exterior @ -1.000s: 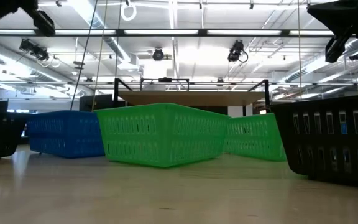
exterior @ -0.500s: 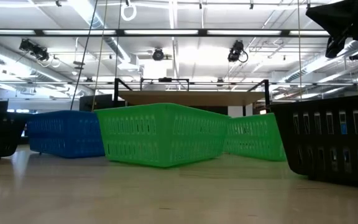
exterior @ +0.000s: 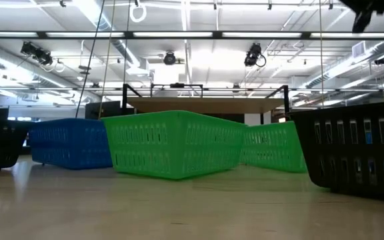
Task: Stack baskets on shelf by color
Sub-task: Put the top right blue basket on the shelf
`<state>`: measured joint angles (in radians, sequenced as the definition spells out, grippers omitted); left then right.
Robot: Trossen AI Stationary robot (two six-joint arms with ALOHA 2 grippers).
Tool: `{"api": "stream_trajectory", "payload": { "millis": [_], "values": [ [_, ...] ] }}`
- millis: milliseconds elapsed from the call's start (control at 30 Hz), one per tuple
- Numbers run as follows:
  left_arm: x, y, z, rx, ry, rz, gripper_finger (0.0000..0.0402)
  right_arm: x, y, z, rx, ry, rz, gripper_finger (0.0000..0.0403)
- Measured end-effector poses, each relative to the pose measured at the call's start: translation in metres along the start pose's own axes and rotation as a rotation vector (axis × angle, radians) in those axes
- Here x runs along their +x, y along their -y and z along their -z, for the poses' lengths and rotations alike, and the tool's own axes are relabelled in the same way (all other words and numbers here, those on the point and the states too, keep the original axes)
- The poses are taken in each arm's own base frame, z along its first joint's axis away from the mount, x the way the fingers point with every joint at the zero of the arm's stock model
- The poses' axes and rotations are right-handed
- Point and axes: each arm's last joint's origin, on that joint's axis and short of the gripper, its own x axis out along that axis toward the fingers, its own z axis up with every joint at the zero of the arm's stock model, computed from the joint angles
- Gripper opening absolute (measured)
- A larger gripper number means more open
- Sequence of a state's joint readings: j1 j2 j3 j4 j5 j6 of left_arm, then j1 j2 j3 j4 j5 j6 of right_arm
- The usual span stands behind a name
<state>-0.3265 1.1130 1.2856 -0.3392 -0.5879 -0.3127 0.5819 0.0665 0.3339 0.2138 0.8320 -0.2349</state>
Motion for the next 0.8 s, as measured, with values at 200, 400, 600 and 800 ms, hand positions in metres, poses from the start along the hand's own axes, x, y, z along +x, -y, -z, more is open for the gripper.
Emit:
{"api": "stream_trajectory", "payload": {
  "millis": [200,400,600,800],
  "values": [
    [0.0,0.0,-0.003,-0.098,0.015,0.015,0.0038,0.016,0.001,-0.065,-0.121,-0.125,0.081,0.0014],
    [0.0,-0.002,-0.001,-0.09,-0.005,-0.004,0.0038,0.04,-0.012,-0.111,-0.167,-0.141,0.182,0.0014],
    [0.007,-0.025,0.012,-0.131,-0.146,-0.153,0.0044,0.065,-0.033,-0.107,-0.284,-0.228,0.365,0.0014],
    [0.006,-0.054,0.032,-0.254,-0.428,-0.273,0.0084,0.093,-0.058,-0.078,-0.385,-0.308,0.474,0.0014]
  ]
}}
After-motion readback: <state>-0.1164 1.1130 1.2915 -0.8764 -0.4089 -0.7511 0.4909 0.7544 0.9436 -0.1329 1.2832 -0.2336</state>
